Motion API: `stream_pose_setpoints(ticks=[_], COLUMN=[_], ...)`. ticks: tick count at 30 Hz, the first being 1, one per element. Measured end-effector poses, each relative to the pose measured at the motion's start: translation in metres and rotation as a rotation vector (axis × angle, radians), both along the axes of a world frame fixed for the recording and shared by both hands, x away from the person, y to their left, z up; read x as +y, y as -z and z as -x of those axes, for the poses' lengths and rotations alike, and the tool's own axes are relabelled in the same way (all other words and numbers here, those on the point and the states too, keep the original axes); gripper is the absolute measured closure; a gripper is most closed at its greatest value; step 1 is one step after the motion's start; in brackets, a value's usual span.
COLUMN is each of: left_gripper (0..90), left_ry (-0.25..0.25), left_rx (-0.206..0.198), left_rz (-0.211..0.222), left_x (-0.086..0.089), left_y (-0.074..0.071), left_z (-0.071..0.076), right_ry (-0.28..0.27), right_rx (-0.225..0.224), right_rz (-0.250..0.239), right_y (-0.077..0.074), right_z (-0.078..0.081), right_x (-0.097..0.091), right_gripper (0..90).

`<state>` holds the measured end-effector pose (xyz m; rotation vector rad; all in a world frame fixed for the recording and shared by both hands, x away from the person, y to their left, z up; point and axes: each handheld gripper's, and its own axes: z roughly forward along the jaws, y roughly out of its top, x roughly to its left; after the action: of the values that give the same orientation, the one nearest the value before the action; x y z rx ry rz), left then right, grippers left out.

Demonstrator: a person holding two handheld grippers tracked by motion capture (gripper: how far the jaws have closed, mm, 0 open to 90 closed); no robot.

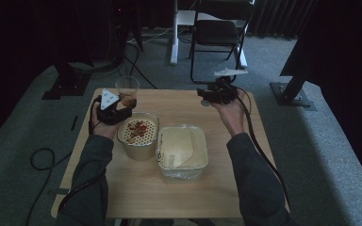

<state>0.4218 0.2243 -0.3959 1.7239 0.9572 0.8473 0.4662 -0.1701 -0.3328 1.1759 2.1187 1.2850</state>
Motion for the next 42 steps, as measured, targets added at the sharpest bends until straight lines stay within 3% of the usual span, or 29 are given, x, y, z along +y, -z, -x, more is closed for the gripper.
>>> stream_pose_setpoints(ticks=[5, 9, 11, 16, 20, 25, 28, 35, 42], left_gripper=[42.8, 42.7, 42.8, 42.8, 42.8, 42.8, 42.8, 42.9, 42.9], left_ry=[-0.046, -0.075, -0.093, -0.128, -0.131, -0.163, -0.188, -0.203, -0.190], left_rx=[-0.021, -0.017, -0.011, 0.002, -0.012, -0.035, -0.038, -0.055, -0.104], left_rz=[-0.037, -0.101, -0.107, -0.102, -0.134, -0.247, -0.325, -0.531, -0.729], left_x=[0.015, 0.028, 0.037, 0.055, 0.054, 0.049, 0.047, 0.039, 0.029], left_y=[0.003, 0.009, 0.012, 0.018, 0.020, 0.020, 0.021, 0.026, 0.028], left_z=[0.009, 0.017, 0.021, 0.028, 0.034, 0.036, 0.035, 0.036, 0.037], right_ry=[0.078, 0.123, 0.142, 0.178, 0.200, 0.217, 0.227, 0.239, 0.247], right_rx=[0.005, 0.028, 0.035, 0.060, 0.087, 0.112, 0.131, 0.160, 0.190], right_rz=[0.036, 0.061, 0.088, 0.088, 0.090, 0.139, 0.144, 0.206, 0.189], right_y=[0.033, 0.063, 0.077, 0.108, 0.129, 0.155, 0.168, 0.195, 0.209], right_z=[0.014, 0.026, 0.033, 0.051, 0.059, 0.069, 0.076, 0.089, 0.095], right_x=[-0.038, -0.059, -0.067, -0.084, -0.094, -0.102, -0.106, -0.108, -0.111], right_gripper=[46.0, 47.9, 47.9, 46.8, 46.7, 46.5, 46.4, 42.6, 42.3])
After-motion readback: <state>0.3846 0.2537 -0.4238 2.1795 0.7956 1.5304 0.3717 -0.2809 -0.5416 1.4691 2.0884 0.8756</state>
